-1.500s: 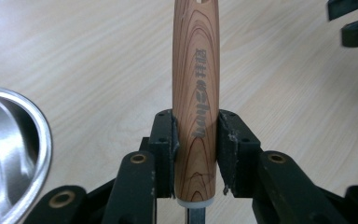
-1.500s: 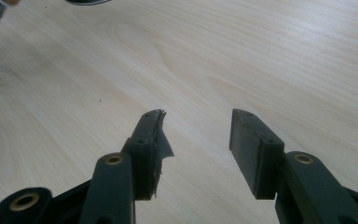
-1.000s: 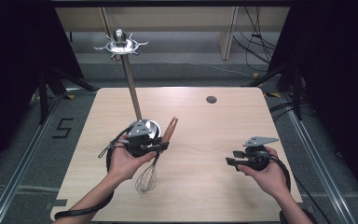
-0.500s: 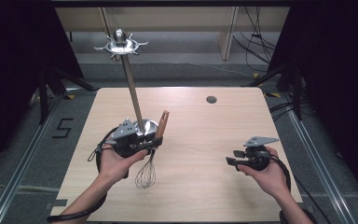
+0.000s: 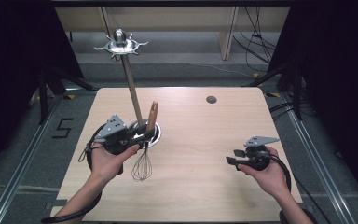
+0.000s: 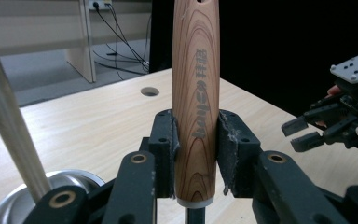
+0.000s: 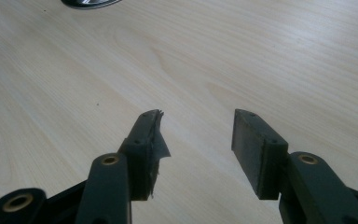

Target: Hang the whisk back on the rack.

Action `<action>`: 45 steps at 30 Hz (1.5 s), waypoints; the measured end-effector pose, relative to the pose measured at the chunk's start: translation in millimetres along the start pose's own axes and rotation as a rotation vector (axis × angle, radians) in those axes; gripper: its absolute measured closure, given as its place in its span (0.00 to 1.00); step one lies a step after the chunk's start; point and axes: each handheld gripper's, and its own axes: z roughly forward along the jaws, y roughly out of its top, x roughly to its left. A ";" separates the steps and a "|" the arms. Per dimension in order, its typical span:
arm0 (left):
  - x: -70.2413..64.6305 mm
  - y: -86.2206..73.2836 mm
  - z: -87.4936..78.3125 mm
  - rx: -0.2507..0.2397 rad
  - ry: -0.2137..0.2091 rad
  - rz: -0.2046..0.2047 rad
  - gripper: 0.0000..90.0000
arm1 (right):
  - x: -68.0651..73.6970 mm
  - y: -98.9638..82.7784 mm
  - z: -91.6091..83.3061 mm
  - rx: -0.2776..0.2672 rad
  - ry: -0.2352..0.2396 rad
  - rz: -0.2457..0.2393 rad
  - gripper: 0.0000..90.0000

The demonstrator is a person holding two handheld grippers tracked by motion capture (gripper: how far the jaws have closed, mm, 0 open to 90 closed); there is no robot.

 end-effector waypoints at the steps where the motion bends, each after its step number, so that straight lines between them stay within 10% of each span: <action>1: 0.2 1.1 -1.4 -0.007 0.008 0.001 0.76 | 0.0 0.0 0.0 0.000 0.000 0.000 0.59; 45: 20.1 31.3 -41.2 -0.155 0.134 0.011 0.76 | -0.3 0.6 0.4 -0.013 -0.008 -0.009 0.56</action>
